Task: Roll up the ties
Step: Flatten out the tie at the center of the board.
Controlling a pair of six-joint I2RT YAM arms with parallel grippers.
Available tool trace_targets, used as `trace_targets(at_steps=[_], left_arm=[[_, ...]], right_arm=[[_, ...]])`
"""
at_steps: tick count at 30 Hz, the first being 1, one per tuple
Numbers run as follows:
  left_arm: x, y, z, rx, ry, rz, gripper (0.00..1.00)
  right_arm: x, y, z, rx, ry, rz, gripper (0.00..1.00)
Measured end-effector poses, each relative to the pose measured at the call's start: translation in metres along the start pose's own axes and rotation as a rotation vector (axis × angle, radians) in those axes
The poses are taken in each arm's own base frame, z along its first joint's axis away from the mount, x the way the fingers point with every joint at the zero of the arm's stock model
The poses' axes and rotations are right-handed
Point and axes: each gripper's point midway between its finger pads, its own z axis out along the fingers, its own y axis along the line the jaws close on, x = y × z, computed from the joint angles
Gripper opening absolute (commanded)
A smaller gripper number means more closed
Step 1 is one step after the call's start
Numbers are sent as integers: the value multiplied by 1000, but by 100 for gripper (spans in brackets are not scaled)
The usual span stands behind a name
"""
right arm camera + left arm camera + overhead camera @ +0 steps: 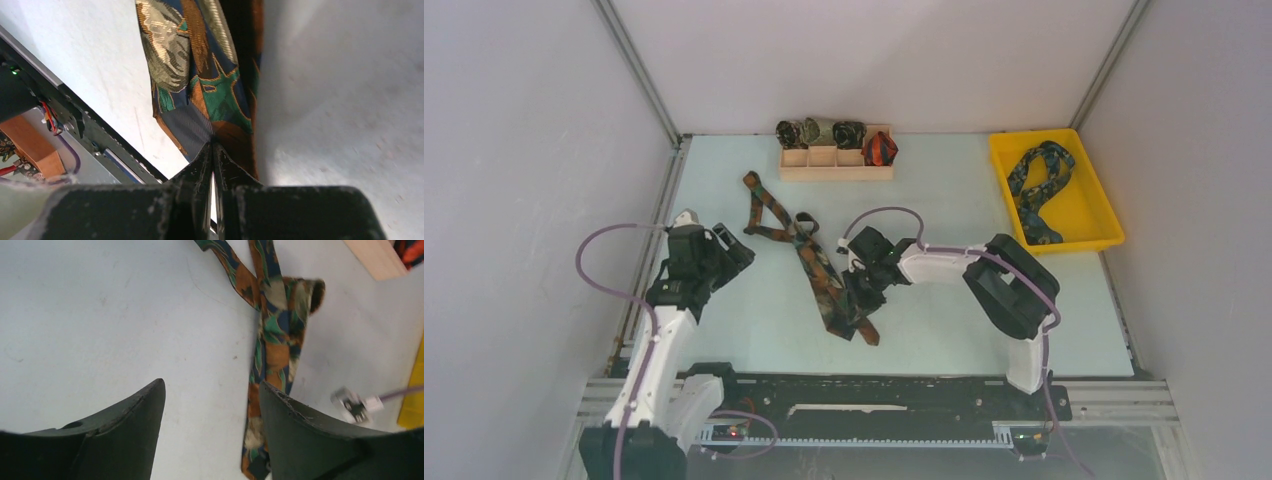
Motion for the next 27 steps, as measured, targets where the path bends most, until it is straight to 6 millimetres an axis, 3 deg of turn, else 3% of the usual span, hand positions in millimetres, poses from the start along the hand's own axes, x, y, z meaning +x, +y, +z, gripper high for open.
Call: trace_targets(at_steps=[6, 10, 13, 16, 20, 27], left_arm=[[1, 14, 56, -124, 53, -93, 74], [-4, 15, 93, -180, 96, -117, 73], [-17, 10, 117, -189, 86, -123, 73], [-31, 2, 138, -184, 74, -124, 72], [-41, -1, 157, -198, 67, -123, 69], [-28, 11, 174, -250, 109, -136, 65]], right_arm=[[14, -21, -18, 33, -11, 42, 6], [20, -24, -24, 63, -22, 35, 11], [27, -18, -26, 96, -22, -3, 21], [32, 2, -24, 95, -17, -58, 33], [15, 32, -29, 69, -69, -113, 49], [-36, 41, -35, 131, -188, -134, 53]])
